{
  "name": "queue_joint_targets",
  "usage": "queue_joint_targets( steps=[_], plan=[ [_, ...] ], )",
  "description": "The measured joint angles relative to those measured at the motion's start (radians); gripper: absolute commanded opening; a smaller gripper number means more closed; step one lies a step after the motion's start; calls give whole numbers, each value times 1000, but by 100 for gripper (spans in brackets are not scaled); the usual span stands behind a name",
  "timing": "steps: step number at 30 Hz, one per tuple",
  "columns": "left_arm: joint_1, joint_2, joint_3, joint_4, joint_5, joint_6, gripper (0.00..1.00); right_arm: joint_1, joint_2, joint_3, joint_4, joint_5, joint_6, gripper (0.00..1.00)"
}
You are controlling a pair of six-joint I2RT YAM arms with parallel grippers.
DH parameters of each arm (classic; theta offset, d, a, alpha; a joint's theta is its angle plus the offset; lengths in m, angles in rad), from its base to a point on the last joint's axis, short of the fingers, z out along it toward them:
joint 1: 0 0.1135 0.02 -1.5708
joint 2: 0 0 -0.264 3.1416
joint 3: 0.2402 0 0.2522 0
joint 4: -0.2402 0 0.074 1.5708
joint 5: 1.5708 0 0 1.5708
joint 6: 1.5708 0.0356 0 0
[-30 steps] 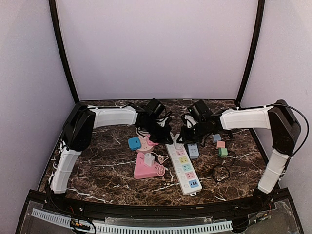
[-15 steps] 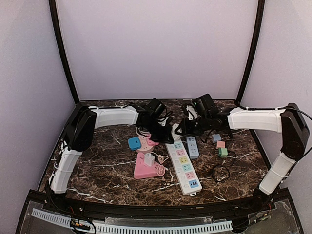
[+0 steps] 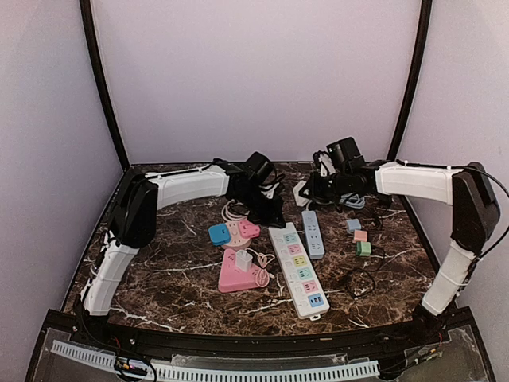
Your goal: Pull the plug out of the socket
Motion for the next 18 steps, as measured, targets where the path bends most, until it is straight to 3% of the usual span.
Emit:
queue_joint_targets(
  steps=[6,18],
  plan=[
    [0,-76,-55,-23,-30,21,5,-33,173,193,28,-34,-3,6],
    [46,-462,-541,93,-105,-8,6,-62,526,549,53,-156,18,8]
  ],
)
